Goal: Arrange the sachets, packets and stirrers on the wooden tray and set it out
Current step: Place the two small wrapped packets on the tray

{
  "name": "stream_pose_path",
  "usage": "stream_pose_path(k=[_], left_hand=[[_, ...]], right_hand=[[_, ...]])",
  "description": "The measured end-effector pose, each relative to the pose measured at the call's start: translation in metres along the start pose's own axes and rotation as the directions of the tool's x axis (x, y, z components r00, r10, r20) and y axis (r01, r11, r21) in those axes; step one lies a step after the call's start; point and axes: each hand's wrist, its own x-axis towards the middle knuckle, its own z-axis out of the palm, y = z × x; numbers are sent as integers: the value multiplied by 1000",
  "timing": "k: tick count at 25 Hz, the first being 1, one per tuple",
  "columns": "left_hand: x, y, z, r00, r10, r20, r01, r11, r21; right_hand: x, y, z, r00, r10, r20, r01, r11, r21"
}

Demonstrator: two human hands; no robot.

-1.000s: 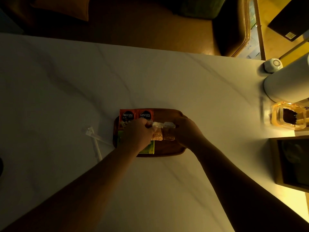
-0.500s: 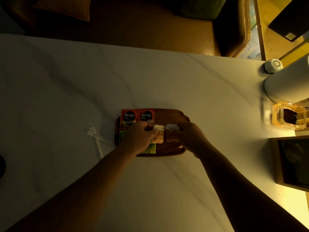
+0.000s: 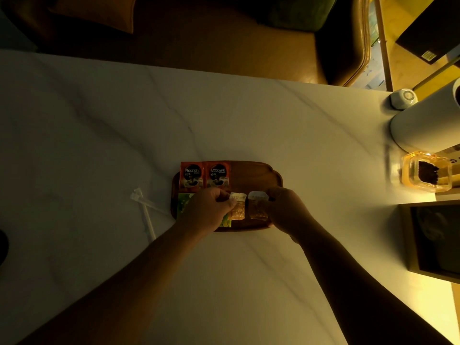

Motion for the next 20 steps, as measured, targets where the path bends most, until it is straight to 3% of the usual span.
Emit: stream_pose_path(k=[20], left_hand=[[-5,-4,8,1000,14,-24,-13,998,54]], right_hand=[[-9,2,3,1000,26,16,-25,996,-82]])
